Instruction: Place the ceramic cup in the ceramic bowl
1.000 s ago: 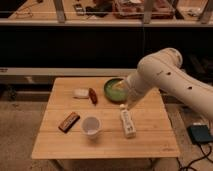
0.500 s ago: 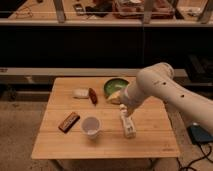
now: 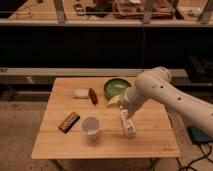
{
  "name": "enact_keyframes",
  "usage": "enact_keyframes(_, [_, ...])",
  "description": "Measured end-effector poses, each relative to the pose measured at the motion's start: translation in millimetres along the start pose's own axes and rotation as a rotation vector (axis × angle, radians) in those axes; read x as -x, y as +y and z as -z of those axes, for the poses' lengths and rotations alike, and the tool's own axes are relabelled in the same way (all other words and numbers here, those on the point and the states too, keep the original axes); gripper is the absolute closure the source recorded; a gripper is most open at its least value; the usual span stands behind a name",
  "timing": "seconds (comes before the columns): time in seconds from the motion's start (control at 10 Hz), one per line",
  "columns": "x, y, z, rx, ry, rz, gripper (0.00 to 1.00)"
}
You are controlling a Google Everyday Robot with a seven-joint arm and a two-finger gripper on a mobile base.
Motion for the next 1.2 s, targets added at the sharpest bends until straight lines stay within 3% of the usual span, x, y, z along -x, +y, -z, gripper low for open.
enact_keyframes(0.2, [7.6,-9.2,-3.7,-0.005,-0.013,0.076,0.35])
enact_keyframes(0.5, [28.5,-17.0,-21.4,0.035,-0.036,0.215,0.35])
enact_keyframes(1.0, [61.0,-26.0,-59.1,0.040,-0.061,0.296,0.35])
enact_keyframes(1.2, [76.7,-28.7,-89.7,0.030,-0.091,0.285,0.35])
